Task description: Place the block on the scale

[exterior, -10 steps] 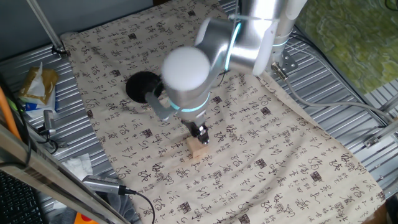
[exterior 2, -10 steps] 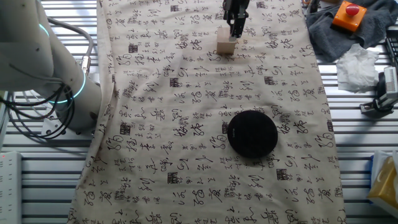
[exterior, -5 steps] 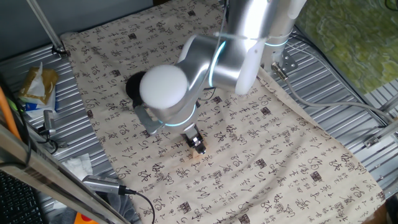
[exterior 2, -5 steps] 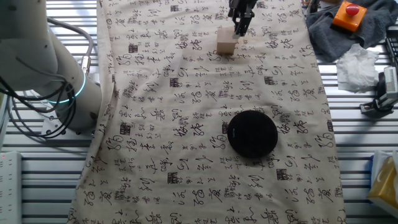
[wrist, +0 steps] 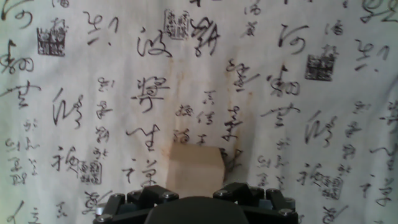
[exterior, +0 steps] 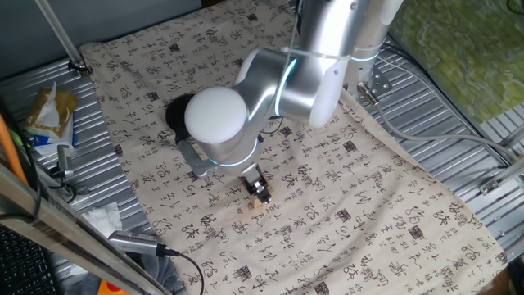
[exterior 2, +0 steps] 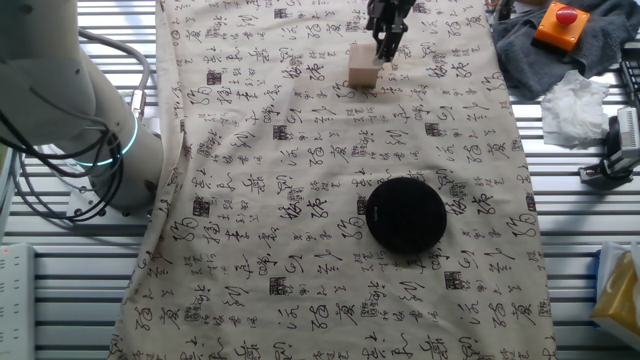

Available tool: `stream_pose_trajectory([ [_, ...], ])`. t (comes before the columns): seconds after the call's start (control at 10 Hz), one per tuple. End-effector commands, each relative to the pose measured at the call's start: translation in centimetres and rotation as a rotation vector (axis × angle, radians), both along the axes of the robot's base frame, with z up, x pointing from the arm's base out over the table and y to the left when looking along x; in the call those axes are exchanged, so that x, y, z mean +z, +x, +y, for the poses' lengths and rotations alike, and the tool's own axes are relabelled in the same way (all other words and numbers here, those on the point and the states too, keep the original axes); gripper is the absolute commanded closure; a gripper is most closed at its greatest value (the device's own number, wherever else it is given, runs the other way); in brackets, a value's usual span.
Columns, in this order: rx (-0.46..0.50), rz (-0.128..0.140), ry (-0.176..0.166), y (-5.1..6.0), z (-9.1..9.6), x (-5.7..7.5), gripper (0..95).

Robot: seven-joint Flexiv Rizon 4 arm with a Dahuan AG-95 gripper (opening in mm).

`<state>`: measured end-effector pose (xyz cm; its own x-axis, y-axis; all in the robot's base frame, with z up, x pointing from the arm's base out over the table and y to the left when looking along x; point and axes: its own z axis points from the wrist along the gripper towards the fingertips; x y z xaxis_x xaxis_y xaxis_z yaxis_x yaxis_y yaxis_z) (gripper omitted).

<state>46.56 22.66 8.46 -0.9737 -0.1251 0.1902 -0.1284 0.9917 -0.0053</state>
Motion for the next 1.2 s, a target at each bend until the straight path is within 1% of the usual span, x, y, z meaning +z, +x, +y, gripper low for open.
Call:
stream_pose_trajectory([
  [0.1,-0.004,0.011,0.018,-0.02,0.08,0.06,19.0],
  [0.3,-0.008,0.020,0.037,-0.02,0.08,0.06,19.0],
  [0.6,0.010,0.022,0.040,-0.18,0.03,-0.12,19.0],
  [1.0,0.033,0.017,0.038,-0.22,0.20,-0.28,19.0],
  [1.2,0.025,0.003,0.037,-0.22,0.20,-0.28,19.0],
])
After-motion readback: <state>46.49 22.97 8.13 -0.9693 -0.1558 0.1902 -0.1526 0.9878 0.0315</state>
